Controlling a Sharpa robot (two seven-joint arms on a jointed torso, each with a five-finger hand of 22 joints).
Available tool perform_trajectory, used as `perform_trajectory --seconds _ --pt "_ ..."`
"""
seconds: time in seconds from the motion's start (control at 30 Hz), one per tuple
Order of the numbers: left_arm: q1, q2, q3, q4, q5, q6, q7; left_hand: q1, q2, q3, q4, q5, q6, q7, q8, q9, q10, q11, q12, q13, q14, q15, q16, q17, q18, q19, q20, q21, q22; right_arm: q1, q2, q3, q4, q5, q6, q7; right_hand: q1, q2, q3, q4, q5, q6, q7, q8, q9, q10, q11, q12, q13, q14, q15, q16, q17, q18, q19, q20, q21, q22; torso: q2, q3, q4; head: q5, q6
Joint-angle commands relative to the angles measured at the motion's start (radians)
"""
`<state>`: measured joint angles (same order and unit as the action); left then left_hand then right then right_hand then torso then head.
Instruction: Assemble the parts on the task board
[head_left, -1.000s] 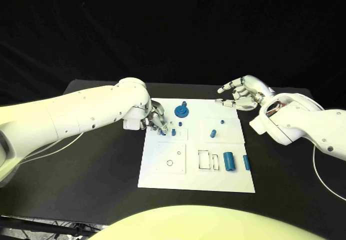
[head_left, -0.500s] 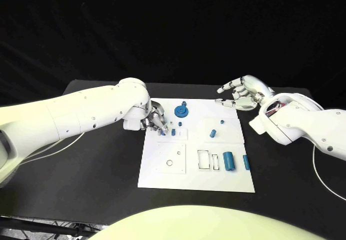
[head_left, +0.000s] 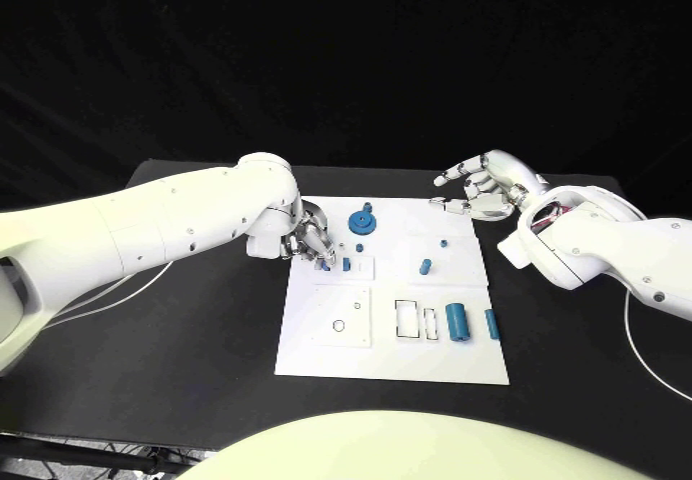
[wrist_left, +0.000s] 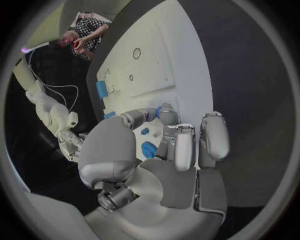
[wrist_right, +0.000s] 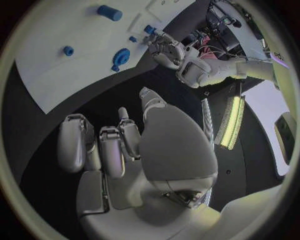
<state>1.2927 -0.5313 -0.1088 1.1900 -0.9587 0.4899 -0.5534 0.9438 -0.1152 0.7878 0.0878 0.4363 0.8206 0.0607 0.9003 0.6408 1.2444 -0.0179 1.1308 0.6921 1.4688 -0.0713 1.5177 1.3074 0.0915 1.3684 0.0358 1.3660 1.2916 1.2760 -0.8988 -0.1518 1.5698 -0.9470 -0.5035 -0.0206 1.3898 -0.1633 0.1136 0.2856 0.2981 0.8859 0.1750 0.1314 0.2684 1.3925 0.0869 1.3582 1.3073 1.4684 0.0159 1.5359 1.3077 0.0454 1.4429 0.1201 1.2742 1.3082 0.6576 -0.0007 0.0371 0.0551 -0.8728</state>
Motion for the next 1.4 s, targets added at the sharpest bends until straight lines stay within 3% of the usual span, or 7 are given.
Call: perform_trajectory --seconds 0.03,0.2,0.47,0.5,0.63,0.9,1.4 --pt "-0.008 0.008 -0.005 -0.017 0.008 0.023 -0.008 0.013 0.021 0.173 -0.170 -0.004 -0.002 -0.008 -0.004 -0.001 -0.002 -0.005 -0.005 -0.003 0.078 -0.006 0.002 0.172 -0.013 -0.003 -0.001 -0.001 -0.003 0.000 0.001 0.000 0.000 -0.007 0.010 0.008 -0.004 -0.001 0.004 0.002 0.004 0.002 -0.004 0.004 -0.001 -0.004 -0.001 -0.001 0.049 0.080 -0.006 -0.004 0.168 0.019 -0.001 -0.007 -0.006 0.118 0.000 -0.0003 0.0012 -0.002 0.000" --pt "-0.007 0.012 -0.004 -0.030 0.019 0.020 -0.009 0.016 0.028 0.151 -0.163 -0.022 -0.013 -0.002 -0.015 -0.006 -0.016 0.000 -0.021 -0.029 0.077 -0.002 0.001 0.169 -0.011 -0.011 0.001 -0.010 -0.013 -0.001 0.003 0.000 -0.001 -0.007 0.011 0.008 -0.004 -0.001 0.004 0.002 0.004 0.002 -0.004 0.004 -0.001 -0.004 -0.001 -0.001 0.049 0.080 -0.006 -0.004 0.168 0.019 -0.001 -0.007 -0.006 0.118 0.000 0.0001 0.0013 -0.003 0.000" --pt "-0.007 0.013 -0.003 -0.036 0.038 -0.011 -0.006 0.039 0.048 0.110 -0.151 -0.021 -0.042 0.018 -0.083 -0.040 -0.032 0.017 -0.028 -0.040 0.075 0.010 -0.001 0.165 -0.010 -0.016 0.012 -0.017 -0.020 -0.001 0.004 0.000 -0.003 -0.007 0.012 0.008 -0.004 -0.001 0.004 0.002 0.004 0.002 -0.004 0.004 -0.001 -0.004 -0.001 -0.001 0.049 0.080 -0.006 -0.004 0.168 0.019 -0.001 -0.007 -0.006 0.118 0.000 0.0003 0.0014 -0.003 0.000" --pt "-0.007 0.012 -0.001 -0.036 0.042 -0.014 -0.006 0.047 0.054 0.108 -0.149 -0.020 -0.051 0.026 -0.109 -0.053 -0.038 0.024 -0.030 -0.045 0.075 0.016 -0.001 0.165 -0.010 -0.016 0.016 -0.018 -0.020 -0.001 0.004 0.000 -0.003 -0.007 0.012 0.008 -0.004 -0.001 0.004 0.002 0.004 0.002 -0.004 0.004 -0.001 -0.004 -0.001 -0.001 0.049 0.080 -0.006 -0.004 0.168 0.019 -0.001 -0.007 -0.006 0.118 0.000 0.0002 0.0013 -0.003 0.000" --pt "-0.007 0.011 0.003 -0.037 0.048 -0.020 -0.006 0.049 0.054 0.102 -0.147 -0.022 -0.050 0.030 -0.118 -0.057 -0.044 0.027 -0.033 -0.052 0.074 0.018 -0.003 0.162 -0.009 -0.019 0.019 -0.020 -0.023 -0.001 0.004 0.000 -0.004 -0.007 0.013 0.007 -0.004 -0.001 0.004 0.002 0.004 0.002 -0.004 0.004 -0.001 -0.004 -0.001 -0.001 0.049 0.080 -0.006 -0.004 0.168 0.019 -0.001 -0.007 -0.006 0.118 -0.001 0.0002 0.0011 -0.004 0.000" --pt "-0.007 0.011 0.005 -0.041 0.047 -0.026 -0.006 0.018 0.015 0.017 -0.111 -0.026 -0.040 0.030 -0.146 -0.065 -0.058 0.030 -0.033 -0.057 0.071 0.023 -0.007 0.154 -0.007 -0.024 0.027 -0.029 -0.031 -0.001 0.004 0.000 -0.003 -0.007 0.013 0.007 -0.004 -0.001 0.004 0.002 0.004 0.002 -0.004 0.004 -0.001 -0.004 -0.001 -0.001 0.049 0.080 -0.006 -0.004 0.168 0.019 -0.001 -0.007 -0.006 0.118 0.000 0.0001 0.0015 -0.005 0.000" --pt "-0.007 0.012 0.005 -0.043 0.021 -0.023 -0.007 -0.028 -0.020 -0.082 -0.038 -0.027 -0.026 0.030 -0.176 -0.073 -0.070 0.032 -0.028 -0.061 0.069 0.024 -0.009 0.148 -0.006 -0.024 0.027 -0.036 -0.037 -0.001 0.002 0.000 -0.002 -0.007 0.011 0.007 -0.005 -0.003 0.004 0.002 0.004 0.002 -0.004 0.006 -0.004 -0.005 -0.001 -0.003 0.047 0.080 -0.006 -0.004 0.167 0.019 -0.002 -0.007 -0.010 0.119 -0.001 0.0002 0.0015 -0.006 0.000"
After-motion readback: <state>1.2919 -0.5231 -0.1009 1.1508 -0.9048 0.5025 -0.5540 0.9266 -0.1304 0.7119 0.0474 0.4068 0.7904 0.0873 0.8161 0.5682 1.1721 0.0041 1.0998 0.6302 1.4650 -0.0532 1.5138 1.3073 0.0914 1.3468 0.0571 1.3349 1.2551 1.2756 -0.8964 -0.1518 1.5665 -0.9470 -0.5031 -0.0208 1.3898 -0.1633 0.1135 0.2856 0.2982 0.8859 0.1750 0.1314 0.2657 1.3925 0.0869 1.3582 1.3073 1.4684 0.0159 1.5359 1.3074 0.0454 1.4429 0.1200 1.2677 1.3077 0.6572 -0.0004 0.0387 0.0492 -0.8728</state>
